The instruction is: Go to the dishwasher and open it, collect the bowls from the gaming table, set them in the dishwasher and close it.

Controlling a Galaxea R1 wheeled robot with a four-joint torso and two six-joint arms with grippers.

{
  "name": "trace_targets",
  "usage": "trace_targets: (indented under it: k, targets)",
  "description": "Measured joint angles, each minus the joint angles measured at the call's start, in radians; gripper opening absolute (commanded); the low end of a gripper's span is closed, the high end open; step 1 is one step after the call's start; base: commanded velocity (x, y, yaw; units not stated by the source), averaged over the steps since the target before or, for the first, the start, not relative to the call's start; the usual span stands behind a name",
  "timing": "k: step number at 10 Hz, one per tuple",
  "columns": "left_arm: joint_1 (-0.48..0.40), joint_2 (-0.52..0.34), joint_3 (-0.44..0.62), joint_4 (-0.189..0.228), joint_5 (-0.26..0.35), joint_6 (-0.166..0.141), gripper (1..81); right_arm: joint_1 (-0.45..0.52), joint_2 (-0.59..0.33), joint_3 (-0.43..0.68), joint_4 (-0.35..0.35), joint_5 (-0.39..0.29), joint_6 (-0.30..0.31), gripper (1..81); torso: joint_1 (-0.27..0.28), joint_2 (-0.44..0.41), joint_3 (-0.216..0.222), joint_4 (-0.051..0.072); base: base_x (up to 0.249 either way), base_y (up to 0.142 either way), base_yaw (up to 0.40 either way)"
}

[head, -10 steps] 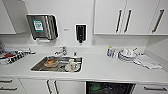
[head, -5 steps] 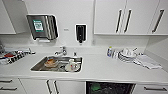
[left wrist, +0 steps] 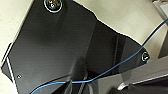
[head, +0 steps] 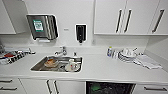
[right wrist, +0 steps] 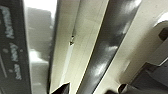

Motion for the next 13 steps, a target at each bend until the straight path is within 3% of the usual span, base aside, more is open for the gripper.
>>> trace_targets:
  k: [4,6,8,10,11,13]
  targets:
    - [0.0,0.0,0.0,0.0,0.001,0.001,81.1,0.042,-0.065,0.099,0.002,0.01,-0.016,81.1,0.0,0.0,0.0,0.0,0.0,0.0,0.0]
    - [-0.003,-0.001,-0.003,0.0,0.003,0.004,81.1,0.03,-0.082,0.109,-0.075,-0.023,-0.08,81.1,0.0,0.0,0.0,0.0,0.0,0.0,0.0]
    - [-0.015,-0.001,-0.02,0.002,0.003,0.007,81.1,-0.034,-0.08,0.109,-0.207,-0.055,-0.234,81.1,0.0,0.0,0.0,0.0,0.0,0.0,0.0]
    - [-0.02,-0.003,-0.053,0.004,0.003,0.069,81.1,-0.081,-0.066,0.113,-0.324,-0.074,-0.42,81.1,0.0,0.0,0.0,0.0,0.0,0.0,0.0]
    - [-0.02,-0.003,-0.069,0.005,0.003,0.125,81.1,-0.108,-0.049,0.113,-0.372,-0.073,-0.518,81.1,0.0,0.0,0.0,0.0,0.0,0.0,0.0]
    - [-0.023,-0.008,-0.083,0.007,0.003,0.203,81.1,-0.197,-0.011,0.108,-0.445,-0.074,-0.659,81.1,0.0,0.0,0.0,0.0,0.0,0.0,0.0]
